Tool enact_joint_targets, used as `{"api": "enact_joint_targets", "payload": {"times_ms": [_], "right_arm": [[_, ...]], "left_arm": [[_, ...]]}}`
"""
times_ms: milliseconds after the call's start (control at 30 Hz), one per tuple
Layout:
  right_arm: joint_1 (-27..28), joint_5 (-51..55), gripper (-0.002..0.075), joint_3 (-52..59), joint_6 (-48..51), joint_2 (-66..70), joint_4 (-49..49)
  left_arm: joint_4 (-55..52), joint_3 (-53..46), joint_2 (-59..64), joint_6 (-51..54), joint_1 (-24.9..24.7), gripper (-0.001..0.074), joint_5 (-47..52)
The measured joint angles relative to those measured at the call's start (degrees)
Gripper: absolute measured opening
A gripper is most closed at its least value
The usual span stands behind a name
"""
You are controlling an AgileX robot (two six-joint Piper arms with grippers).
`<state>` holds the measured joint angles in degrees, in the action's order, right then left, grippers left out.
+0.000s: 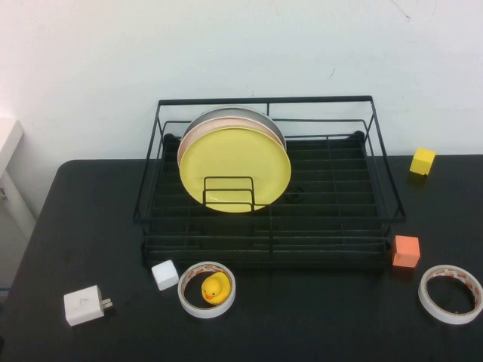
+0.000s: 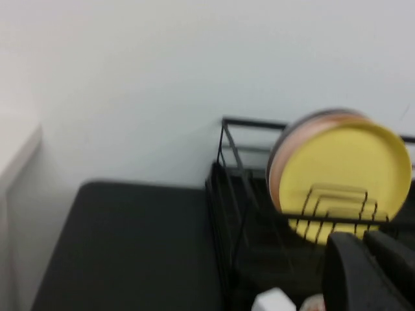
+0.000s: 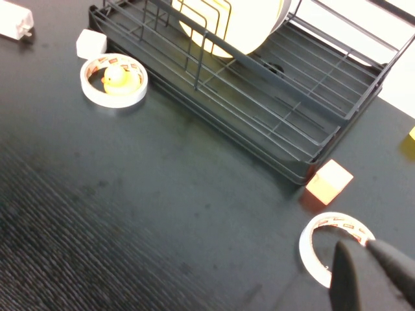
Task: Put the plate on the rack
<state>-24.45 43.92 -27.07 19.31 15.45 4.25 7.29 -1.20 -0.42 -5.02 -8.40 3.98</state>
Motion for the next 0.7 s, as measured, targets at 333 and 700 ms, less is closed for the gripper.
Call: {"api": "enact_joint_targets", "payload": {"times_ms": [333, 700], "right_arm": [[0.0, -0.1, 0.0, 0.0, -0.1, 0.0, 0.0], [0.0, -0.1, 0.0, 0.0, -0.1, 0.0, 0.0]], "left_arm": [[-1.8, 0.0, -0.1, -3.8, 0.0, 0.0007, 12.6], [-2.0, 0.1, -0.1, 0.2, 0.0, 0.0007, 13.5]]}}
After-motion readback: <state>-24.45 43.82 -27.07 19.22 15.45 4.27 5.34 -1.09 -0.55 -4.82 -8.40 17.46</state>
